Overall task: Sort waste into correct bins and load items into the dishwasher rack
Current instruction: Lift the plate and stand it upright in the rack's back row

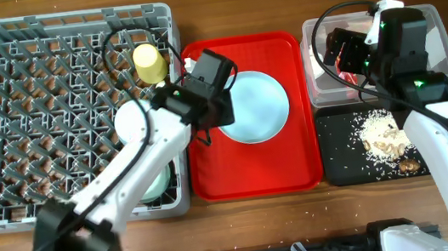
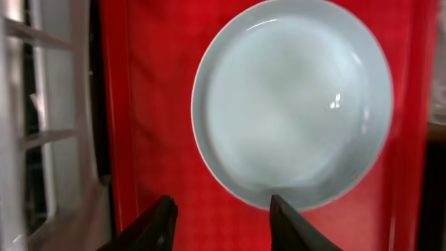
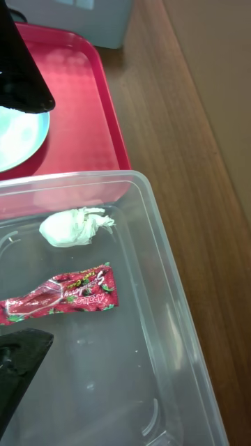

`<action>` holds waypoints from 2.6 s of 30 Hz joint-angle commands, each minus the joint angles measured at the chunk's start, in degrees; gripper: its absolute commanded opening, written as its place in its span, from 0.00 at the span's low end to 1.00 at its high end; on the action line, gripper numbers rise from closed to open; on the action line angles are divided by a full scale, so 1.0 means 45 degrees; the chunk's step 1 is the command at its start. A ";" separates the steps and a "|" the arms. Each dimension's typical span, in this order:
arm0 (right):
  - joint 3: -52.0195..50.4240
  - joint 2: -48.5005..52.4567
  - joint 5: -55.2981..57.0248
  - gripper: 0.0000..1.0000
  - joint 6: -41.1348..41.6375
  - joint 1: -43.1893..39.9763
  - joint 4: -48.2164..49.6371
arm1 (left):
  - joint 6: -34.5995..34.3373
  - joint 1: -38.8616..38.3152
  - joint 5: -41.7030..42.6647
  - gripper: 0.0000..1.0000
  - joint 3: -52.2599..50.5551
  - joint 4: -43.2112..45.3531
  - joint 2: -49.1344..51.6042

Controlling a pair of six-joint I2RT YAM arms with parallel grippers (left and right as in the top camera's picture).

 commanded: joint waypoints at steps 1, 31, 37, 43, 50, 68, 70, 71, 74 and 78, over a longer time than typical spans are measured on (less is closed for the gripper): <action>0.0049 0.0117 -0.0151 1.00 -0.0170 0.0073 0.0024 | 0.0058 0.0015 -0.0699 0.45 -0.0175 0.0622 0.1287; 0.0049 0.0117 -0.0151 1.00 -0.0170 0.0073 0.0024 | 0.6154 0.0544 -0.4303 0.04 0.2249 0.0612 -0.2521; 0.0049 0.0117 -0.0151 1.00 -0.0170 0.0073 0.0024 | 1.0671 0.3449 -0.9199 0.04 0.2239 0.0860 -0.3711; 0.0049 0.0117 -0.0151 1.00 -0.0165 0.0073 0.0024 | 1.4770 0.4920 -1.1919 0.04 0.2234 0.2093 -0.2487; 0.0049 0.0117 -0.0151 1.00 -0.0170 0.0073 0.0024 | 1.5028 0.4974 -1.1817 0.04 0.2229 0.3109 -0.0345; 0.0049 0.0117 -0.0155 1.00 -0.0165 0.0073 0.0024 | 1.4863 0.4274 -1.1244 0.20 0.2113 0.4046 0.1865; 0.0049 0.0117 -0.0151 1.00 -0.0165 0.0073 0.0029 | 1.4868 0.3808 -1.1244 0.23 0.2118 0.4051 0.1826; 0.0049 0.0117 -0.0155 1.00 -0.0170 0.0073 0.0024 | 1.4868 0.3628 -1.1244 0.33 0.2118 0.4051 0.1821; 0.0049 0.0117 -0.0155 1.00 -0.0170 0.0073 0.0019 | 1.4868 0.3453 -1.1725 0.70 0.2127 0.4182 0.1817; 0.0049 0.0117 -0.0151 1.00 -0.0170 0.0073 0.0024 | 1.3299 0.3191 -1.2458 0.79 0.2336 0.4833 0.0957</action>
